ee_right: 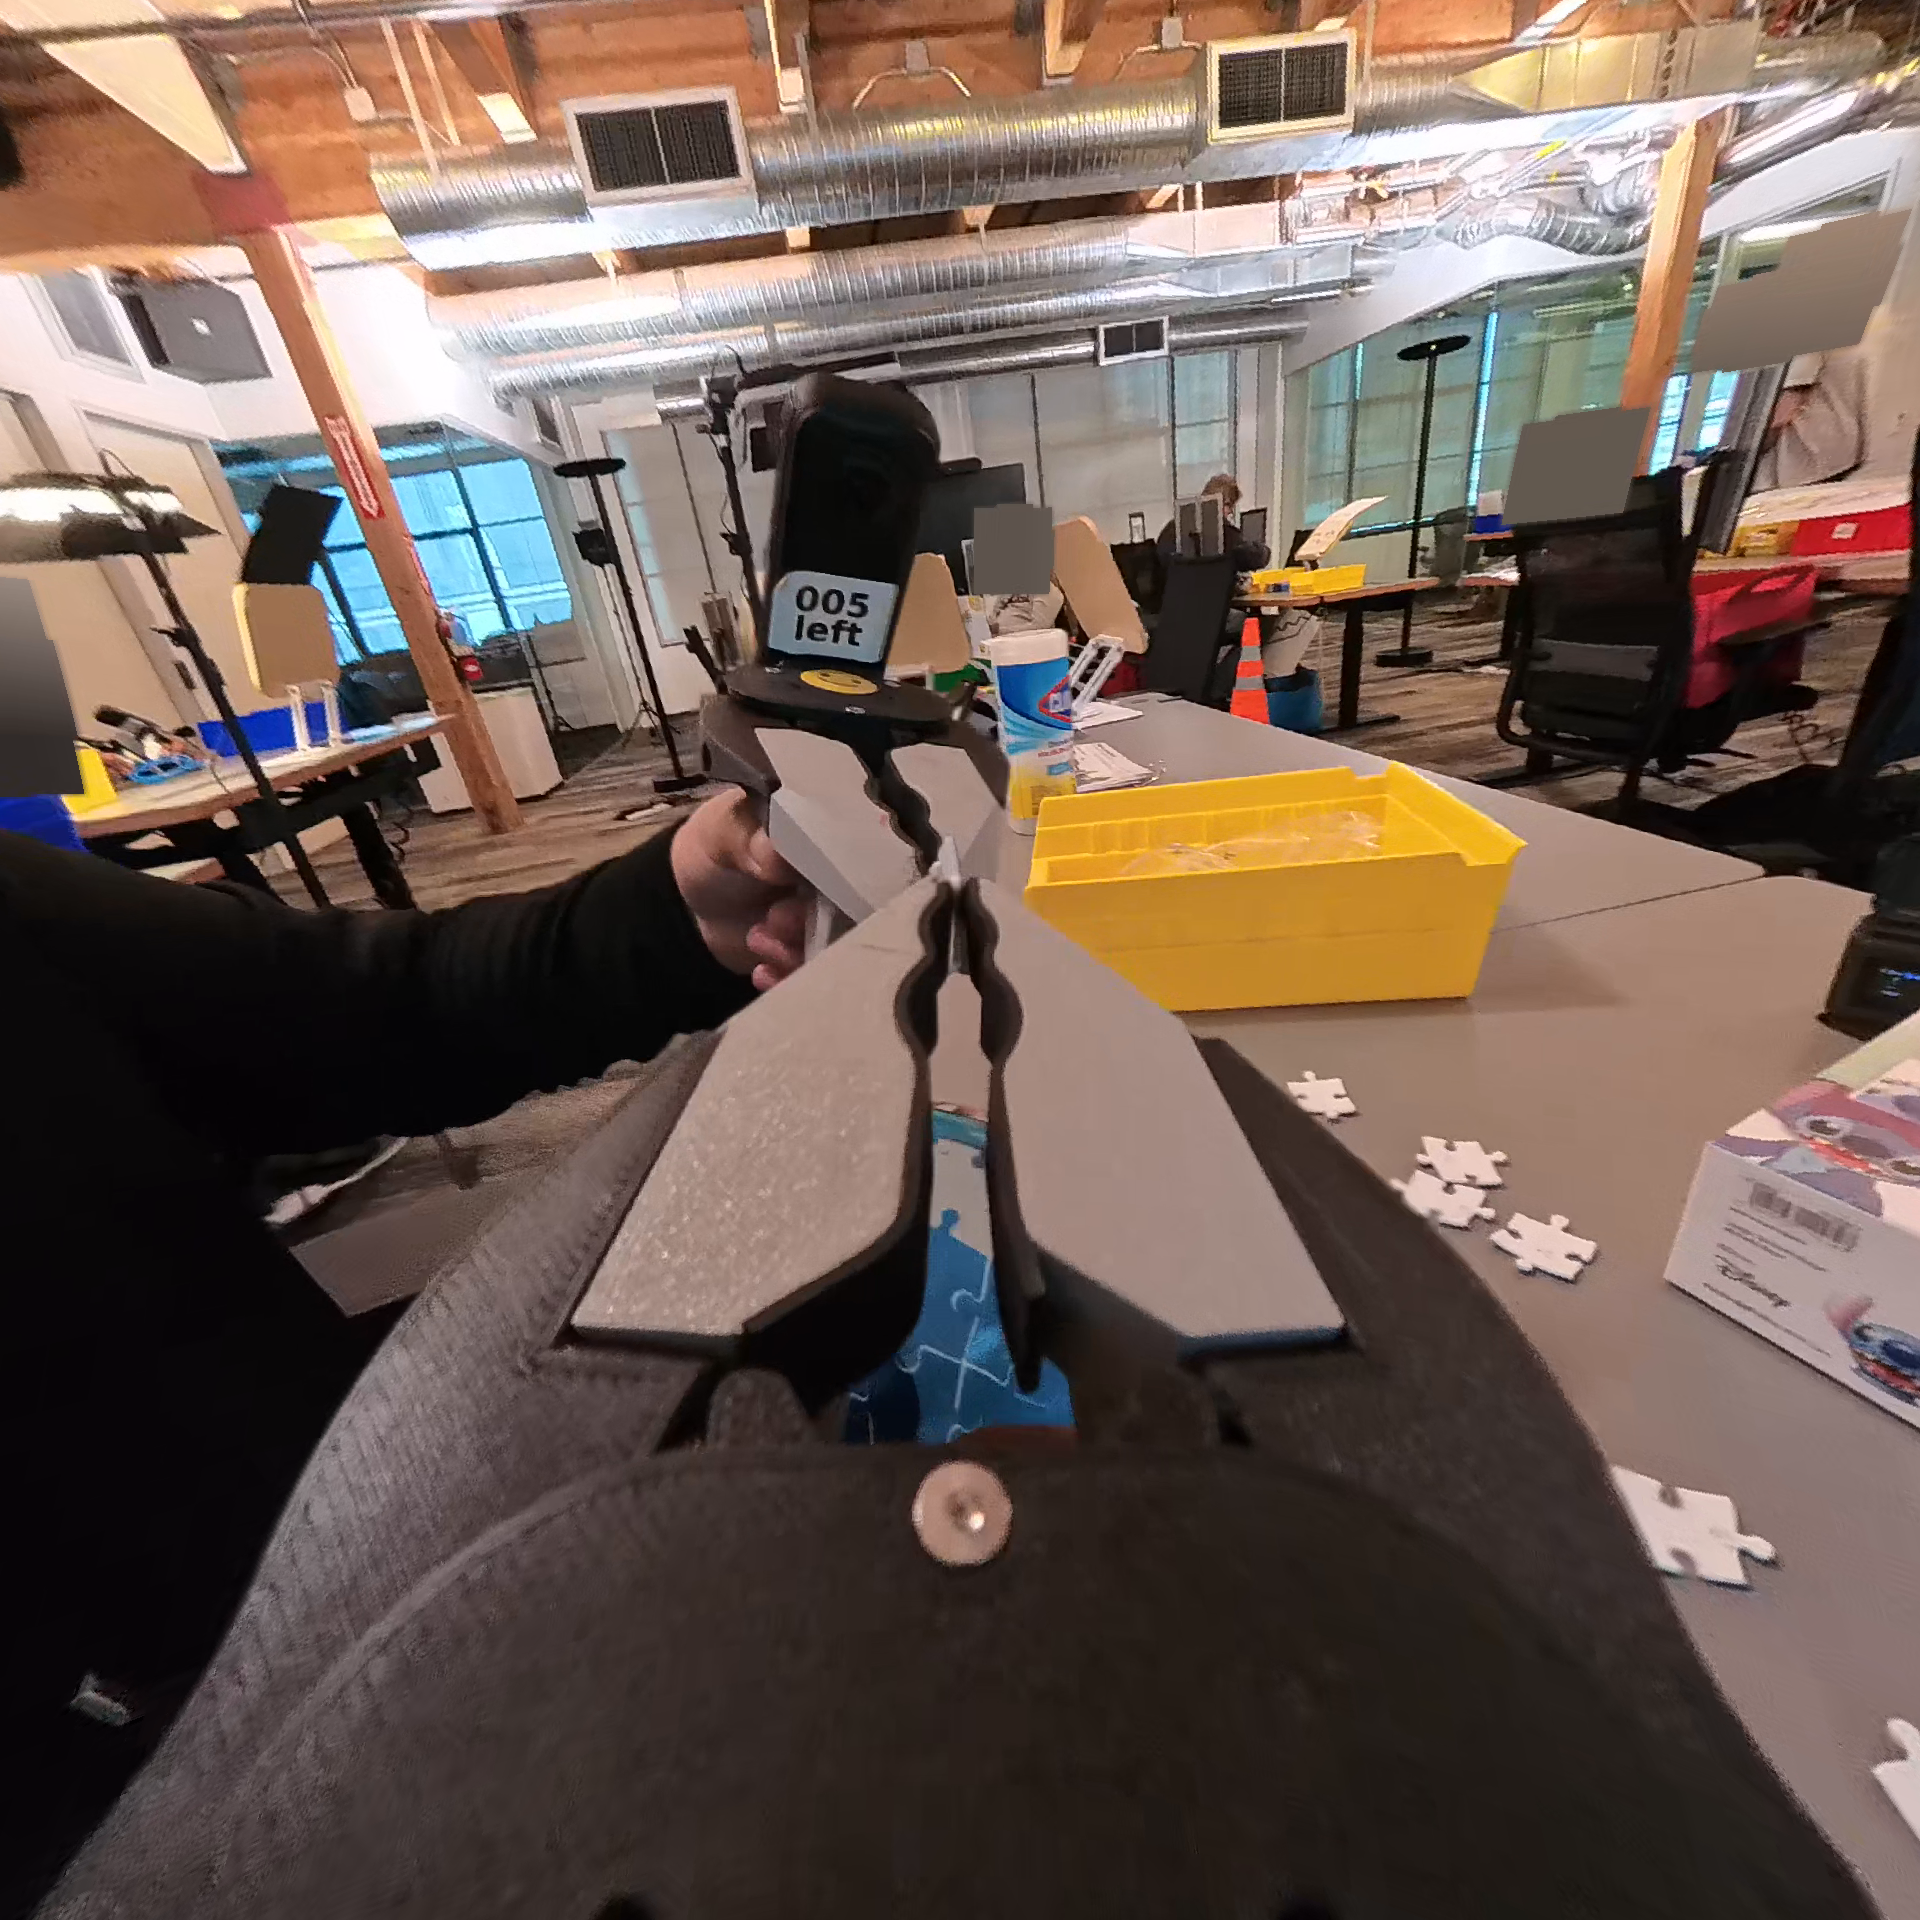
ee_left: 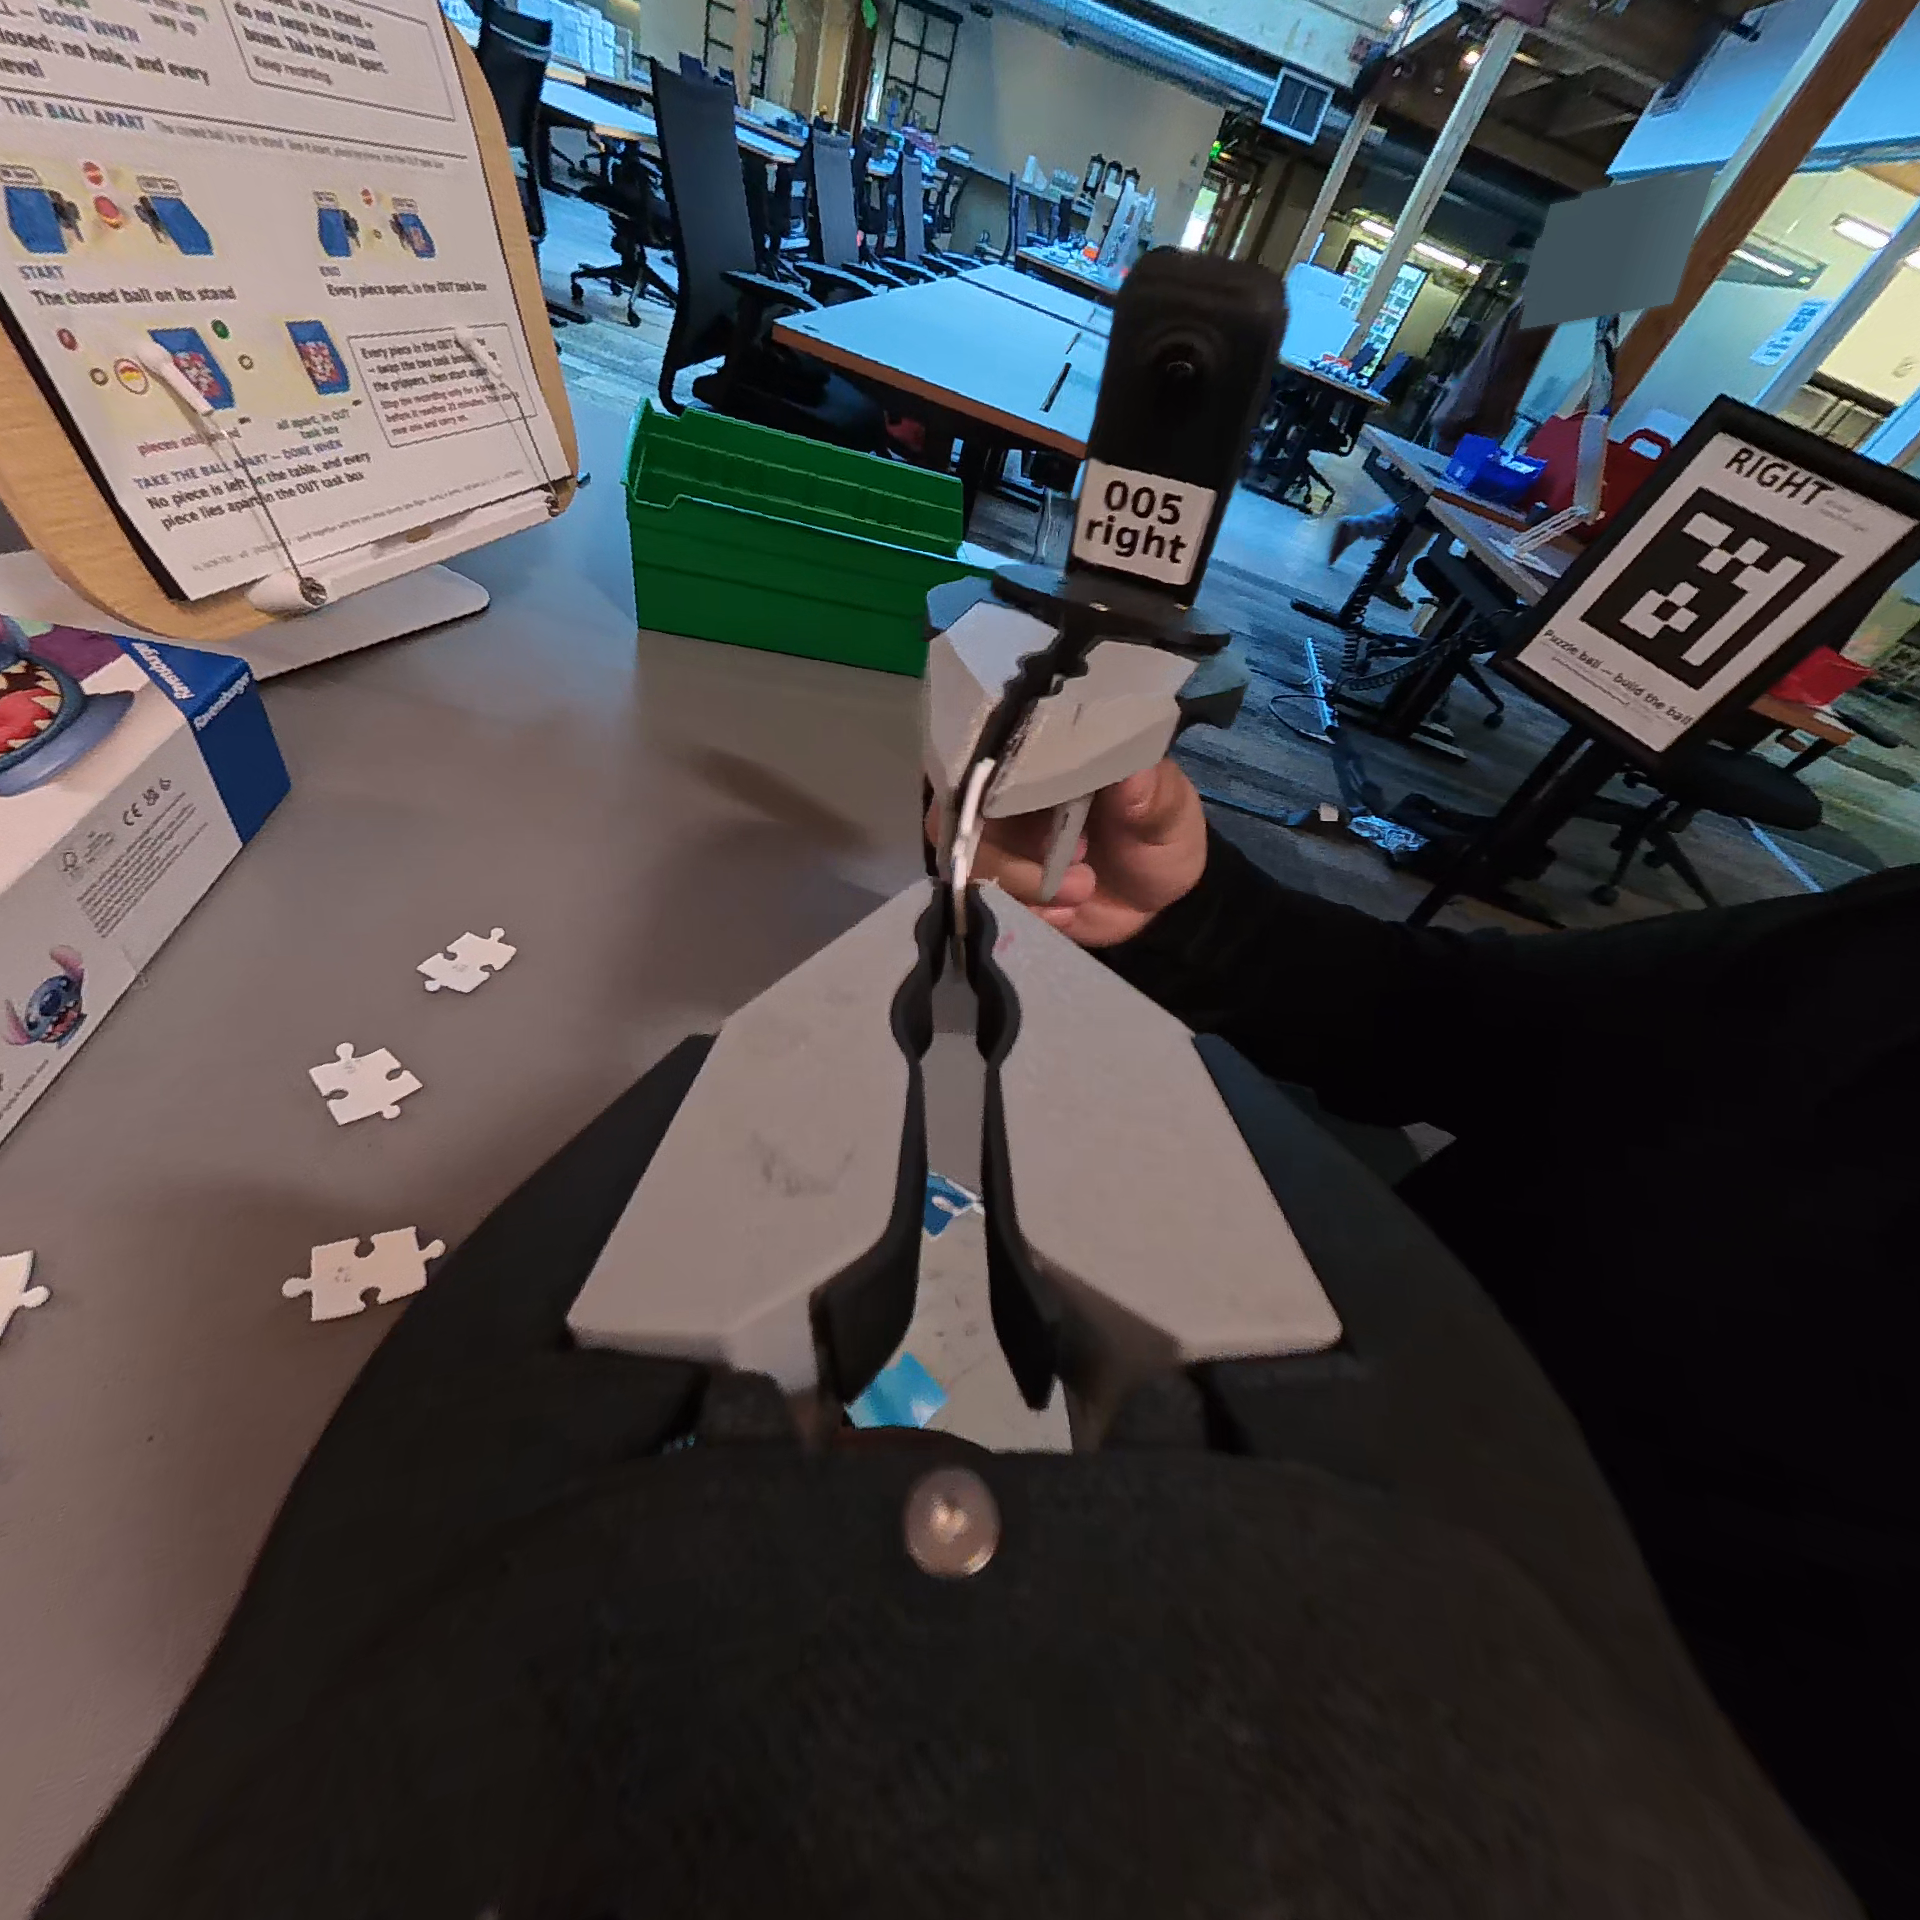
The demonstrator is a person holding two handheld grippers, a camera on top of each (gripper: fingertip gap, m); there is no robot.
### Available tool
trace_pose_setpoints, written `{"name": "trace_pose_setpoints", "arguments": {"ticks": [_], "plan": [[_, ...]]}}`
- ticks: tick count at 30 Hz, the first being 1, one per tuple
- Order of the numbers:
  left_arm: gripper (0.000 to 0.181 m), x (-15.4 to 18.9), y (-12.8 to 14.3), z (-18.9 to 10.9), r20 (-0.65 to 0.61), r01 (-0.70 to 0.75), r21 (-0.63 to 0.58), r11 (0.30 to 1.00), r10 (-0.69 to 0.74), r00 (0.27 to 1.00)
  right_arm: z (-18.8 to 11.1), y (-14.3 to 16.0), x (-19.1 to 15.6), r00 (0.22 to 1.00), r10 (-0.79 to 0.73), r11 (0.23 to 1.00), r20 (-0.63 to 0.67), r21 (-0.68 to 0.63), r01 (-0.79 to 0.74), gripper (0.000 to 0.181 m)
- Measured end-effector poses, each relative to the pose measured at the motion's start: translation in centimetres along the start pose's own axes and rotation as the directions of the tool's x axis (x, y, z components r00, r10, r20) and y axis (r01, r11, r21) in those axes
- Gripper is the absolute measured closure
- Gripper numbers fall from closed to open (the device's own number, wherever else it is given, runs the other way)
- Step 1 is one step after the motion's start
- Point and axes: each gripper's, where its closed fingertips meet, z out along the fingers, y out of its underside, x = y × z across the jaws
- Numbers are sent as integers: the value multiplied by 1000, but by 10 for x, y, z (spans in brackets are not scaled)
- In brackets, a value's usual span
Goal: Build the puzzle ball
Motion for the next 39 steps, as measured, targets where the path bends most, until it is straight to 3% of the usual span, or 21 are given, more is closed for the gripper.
{"name": "trace_pose_setpoints", "arguments": {"ticks": [3,5,7,12,17,20,25,29,32,35,39], "plan": [[180,-3,4,-2,10,-5,-20,1000,6,1000,-1,4,0,994,-80,996,-70,-53,77,181],[167,-7,8,-7,24,-10,-33,999,11,1000,-3,9,2,979,-151,984,-134,-115,136,181],[165,-9,12,-17,29,-15,-45,999,17,999,-6,16,3,964,-207,965,-169,-198,173,181],[137,-11,39,-45,51,-82,-182,980,92,994,-7,46,10,939,-247,905,-240,-404,135,181],[105,-14,80,-65,106,-308,-365,878,368,924,-9,61,9,892,-356,835,-280,-523,169,181],[104,-14,87,-75,54,-354,-331,875,392,918,-13,64,10,870,-388,818,-304,-548,173,181],[95,-14,80,-82,-149,-283,-221,933,255,955,-9,69,12,865,-371,813,-338,-568,127,181],[92,-20,97,-86,-318,-245,-253,936,159,935,-5,69,16,841,-402,788,-361,-604,118,181],[89,-32,118,-81,-310,-273,-256,927,188,932,-9,69,20,815,-432,777,-386,-618,119,181],[72,-46,140,-70,-267,-303,-319,898,222,938,-19,65,21,810,-404,815,-425,-569,108,181],[68,-51,152,-56,-250,-358,-341,869,283,926,-33,71,24,824,-337,860,-455,-504,73,181]]}}
